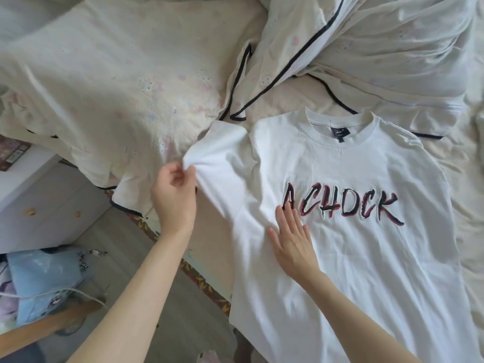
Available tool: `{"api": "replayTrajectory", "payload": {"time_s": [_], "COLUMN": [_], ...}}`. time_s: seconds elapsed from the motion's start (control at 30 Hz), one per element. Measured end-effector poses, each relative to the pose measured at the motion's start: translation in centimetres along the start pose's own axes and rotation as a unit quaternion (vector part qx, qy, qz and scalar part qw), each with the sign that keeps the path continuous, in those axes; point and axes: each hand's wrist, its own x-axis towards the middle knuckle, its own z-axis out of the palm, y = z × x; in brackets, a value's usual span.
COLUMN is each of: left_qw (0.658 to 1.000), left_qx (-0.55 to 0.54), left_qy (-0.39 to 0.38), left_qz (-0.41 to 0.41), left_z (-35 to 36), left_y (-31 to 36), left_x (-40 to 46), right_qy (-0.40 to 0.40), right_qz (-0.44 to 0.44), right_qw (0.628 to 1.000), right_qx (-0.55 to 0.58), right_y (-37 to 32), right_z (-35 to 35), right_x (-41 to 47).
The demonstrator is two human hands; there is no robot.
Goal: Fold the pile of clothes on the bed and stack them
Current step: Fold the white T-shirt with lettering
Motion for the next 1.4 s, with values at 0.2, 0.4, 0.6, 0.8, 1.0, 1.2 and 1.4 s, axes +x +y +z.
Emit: {"api": "replayTrajectory", "payload": {"time_s": [0.2,0.4,0.6,0.8,1.0,1.2,1.4], "left_qw": [0.981,0.968,0.954,0.967,0.971,0.962,0.968], "left_qx": [-0.012,0.016,-0.050,0.036,0.090,0.085,0.103], "left_qy": [-0.041,-0.162,-0.192,-0.199,-0.189,-0.228,-0.174], "left_qz": [-0.187,-0.193,-0.227,-0.155,-0.119,-0.120,-0.147], "left_z": [-3.8,-4.9,-5.0,-5.4,-6.4,-9.5,-10.0], "left_y": [-3.8,-4.1,-3.2,-3.2,-3.2,-3.0,-3.6], "left_x": [0.5,1.8,2.1,2.1,1.6,1.2,0.5], "right_qy": [-0.020,0.050,0.181,0.073,-0.006,0.036,0.012], "right_qz": [0.019,0.037,-0.132,-0.178,-0.070,-0.123,-0.204], "right_qw": [1.000,0.998,0.974,0.977,0.997,0.962,0.965], "right_qx": [-0.009,-0.011,-0.027,-0.090,0.043,0.242,0.165], "right_y": [-0.2,-1.8,-7.8,-15.2,-17.2,-20.5,-24.9], "right_z": [-0.2,-1.2,-7.3,-9.5,-9.1,-12.9,-12.5], "right_x": [0.7,0.7,6.2,14.0,15.8,14.1,13.6]}}
